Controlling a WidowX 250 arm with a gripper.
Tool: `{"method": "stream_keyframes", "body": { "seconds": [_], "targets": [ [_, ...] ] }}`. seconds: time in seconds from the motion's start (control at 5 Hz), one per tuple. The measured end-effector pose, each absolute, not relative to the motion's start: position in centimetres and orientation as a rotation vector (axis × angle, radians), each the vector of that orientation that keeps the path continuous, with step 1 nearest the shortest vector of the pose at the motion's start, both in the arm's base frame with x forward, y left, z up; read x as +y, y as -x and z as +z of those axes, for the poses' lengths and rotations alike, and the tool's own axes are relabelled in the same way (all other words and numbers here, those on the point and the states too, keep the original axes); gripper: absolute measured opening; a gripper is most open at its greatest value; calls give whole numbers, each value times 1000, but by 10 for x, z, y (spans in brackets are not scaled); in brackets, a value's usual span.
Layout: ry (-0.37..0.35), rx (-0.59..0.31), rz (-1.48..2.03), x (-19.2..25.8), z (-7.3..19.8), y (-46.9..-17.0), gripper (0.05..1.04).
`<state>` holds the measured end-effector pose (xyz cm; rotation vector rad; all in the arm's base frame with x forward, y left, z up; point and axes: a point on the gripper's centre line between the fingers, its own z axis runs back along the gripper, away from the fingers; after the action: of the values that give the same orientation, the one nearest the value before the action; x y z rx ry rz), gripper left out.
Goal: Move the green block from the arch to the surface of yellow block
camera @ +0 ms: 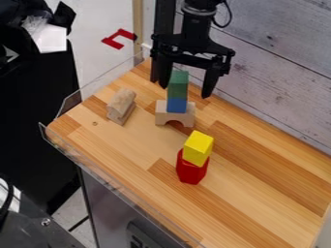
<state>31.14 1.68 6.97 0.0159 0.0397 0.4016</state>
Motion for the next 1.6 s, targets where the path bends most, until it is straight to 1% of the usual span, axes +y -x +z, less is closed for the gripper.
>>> {"method": "stream_keyframes", "body": {
  "seconds": [0.2, 0.4, 0.6, 0.8, 1.0, 1.4, 1.6],
  "targets": [
    [-26, 34, 408, 22, 68, -320, 999],
    [-19, 7, 404, 25, 71, -329, 999],
    [-37, 29, 410, 29, 67, -334, 999],
    [-42, 44, 444, 35, 68, -334, 999],
    [-55, 80, 488, 42, 63, -330, 999],
    [-25, 95, 555, 52, 63, -327, 999],
    [-7, 112, 586, 53, 57, -325, 999]
  ]
}}
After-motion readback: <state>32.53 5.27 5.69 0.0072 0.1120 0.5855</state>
